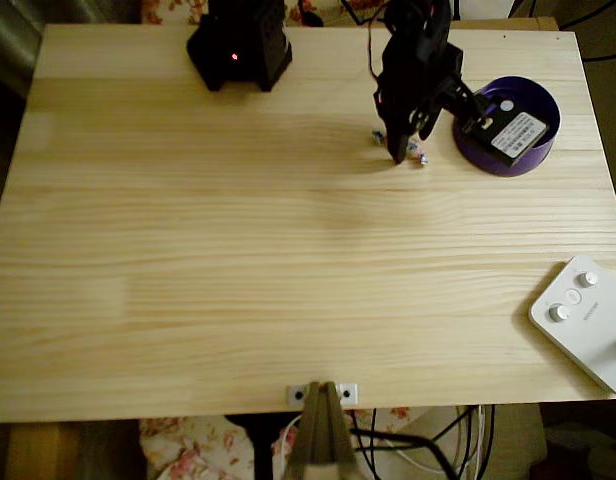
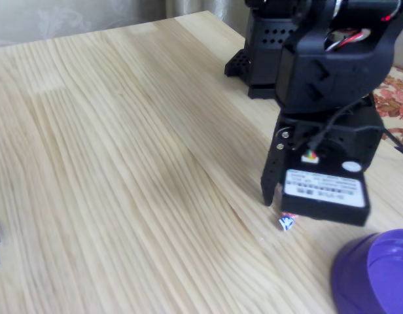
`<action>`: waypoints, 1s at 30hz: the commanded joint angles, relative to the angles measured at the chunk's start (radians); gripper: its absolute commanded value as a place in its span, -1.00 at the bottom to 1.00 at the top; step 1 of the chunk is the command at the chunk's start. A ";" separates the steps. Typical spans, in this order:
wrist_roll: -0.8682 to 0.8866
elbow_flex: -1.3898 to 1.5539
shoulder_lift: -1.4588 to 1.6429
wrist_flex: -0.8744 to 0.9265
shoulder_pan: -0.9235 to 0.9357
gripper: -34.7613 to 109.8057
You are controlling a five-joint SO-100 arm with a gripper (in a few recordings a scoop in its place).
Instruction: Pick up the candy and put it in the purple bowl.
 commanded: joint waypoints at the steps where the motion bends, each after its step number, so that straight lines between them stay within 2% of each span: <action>1: 0.014 0.031 0.038 0.031 0.020 -0.33; 9: 0.026 0.046 0.038 0.040 0.029 -0.52; 15: 0.035 0.043 0.077 0.052 0.044 -0.53; 24: 0.017 -0.078 0.353 0.120 0.152 -0.53; 30: -0.015 -0.170 0.476 0.087 0.083 -0.53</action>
